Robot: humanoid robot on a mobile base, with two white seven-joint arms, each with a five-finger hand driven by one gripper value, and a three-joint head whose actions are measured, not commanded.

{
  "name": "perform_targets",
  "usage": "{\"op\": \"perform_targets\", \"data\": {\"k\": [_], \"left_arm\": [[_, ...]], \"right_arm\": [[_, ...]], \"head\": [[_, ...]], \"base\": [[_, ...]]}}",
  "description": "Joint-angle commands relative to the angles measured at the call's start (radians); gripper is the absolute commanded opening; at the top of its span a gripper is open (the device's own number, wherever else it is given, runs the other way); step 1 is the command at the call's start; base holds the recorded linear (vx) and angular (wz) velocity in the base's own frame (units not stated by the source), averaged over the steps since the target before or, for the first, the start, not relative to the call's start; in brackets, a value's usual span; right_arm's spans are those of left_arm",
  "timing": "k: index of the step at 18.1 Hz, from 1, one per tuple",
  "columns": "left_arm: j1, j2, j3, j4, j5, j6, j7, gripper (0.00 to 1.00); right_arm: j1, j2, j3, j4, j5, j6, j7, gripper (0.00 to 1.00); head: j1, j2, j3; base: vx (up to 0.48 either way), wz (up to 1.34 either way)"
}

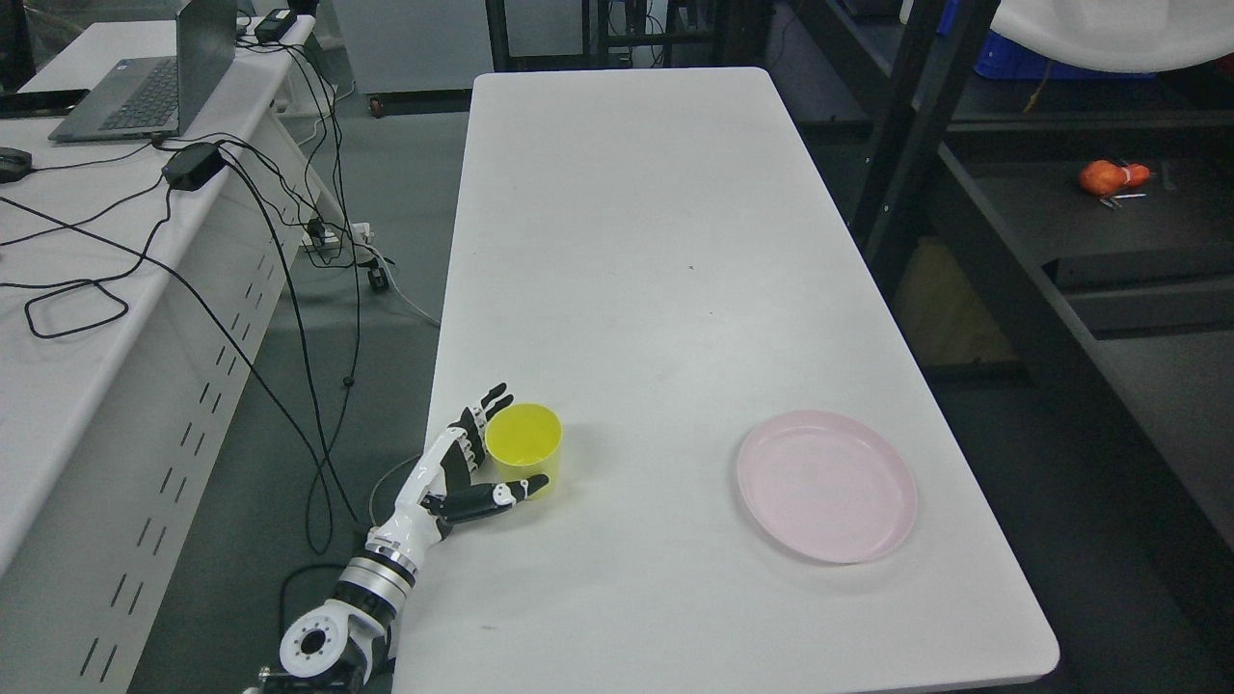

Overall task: Place yellow IKEA cup on middle right shelf
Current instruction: 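Close the left hand fingers around the yellow cup, then lift the yellow cup off the table with the left hand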

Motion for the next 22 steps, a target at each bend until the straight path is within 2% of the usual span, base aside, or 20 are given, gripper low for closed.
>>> {"op": "perform_targets", "data": {"k": [1,3,5,7,9,10,11,12,16,19,22], "left_arm": [[-0.049,0.017,0.001,0.062,-0.041,0.048,0.006,0.93],[-0.069,0.017,0.001,0.089,-0.041,0.051,0.005,0.91],[-0.083,0.017,0.001,0.107,-0.041,0.051,0.004,0.81],[-0.083,0.017,0.012,0.112,-0.037,0.048,0.004,0.57],[-0.081,0.017,0.018,0.112,-0.028,0.038,0.006,0.39],[-0.081,0.017,0.027,0.112,-0.017,0.027,0.006,0.27],[-0.08,0.017,0.041,0.113,0.009,-0.001,0.006,0.11],[-0.08,0.017,0.049,0.113,0.04,-0.022,0.008,0.0],[-0.071,0.017,0.073,0.077,0.054,-0.041,0.003,0.0],[-0.029,0.017,0.096,-0.128,0.09,-0.035,-0.005,0.0],[0.023,0.017,0.096,-0.273,0.141,-0.01,-0.006,0.0]], "right_arm": [[0.014,-0.017,0.017,0.0,-0.025,0.001,-0.001,0.99],[0.014,-0.017,0.017,0.0,-0.025,0.001,-0.001,0.99],[0.014,-0.017,0.017,0.0,-0.025,0.001,-0.001,0.99],[0.014,-0.017,0.017,0.0,-0.025,0.001,-0.001,0.99],[0.014,-0.017,0.017,0.0,-0.025,0.001,-0.001,0.99],[0.014,-0.017,0.017,0.0,-0.025,0.001,-0.001,0.99],[0.014,-0.017,0.017,0.0,-0.025,0.001,-0.001,0.99],[0.014,-0.017,0.017,0.0,-0.025,0.001,-0.001,0.99],[0.014,-0.017,0.017,0.0,-0.025,0.001,-0.001,0.99],[0.014,-0.017,0.017,0.0,-0.025,0.001,-0.001,0.99],[0.014,-0.017,0.017,0.0,-0.025,0.001,-0.001,0.99]], "head": [[0.0,0.0,0.0],[0.0,0.0,0.0],[0.0,0.0,0.0],[0.0,0.0,0.0],[0.0,0.0,0.0],[0.0,0.0,0.0],[0.0,0.0,0.0],[0.0,0.0,0.0],[0.0,0.0,0.0],[0.0,0.0,0.0],[0.0,0.0,0.0]], "base": [[0.0,0.0],[0.0,0.0],[0.0,0.0],[0.0,0.0],[0.0,0.0],[0.0,0.0],[0.0,0.0],[0.0,0.0],[0.0,0.0],[0.0,0.0],[0.0,0.0]]}}
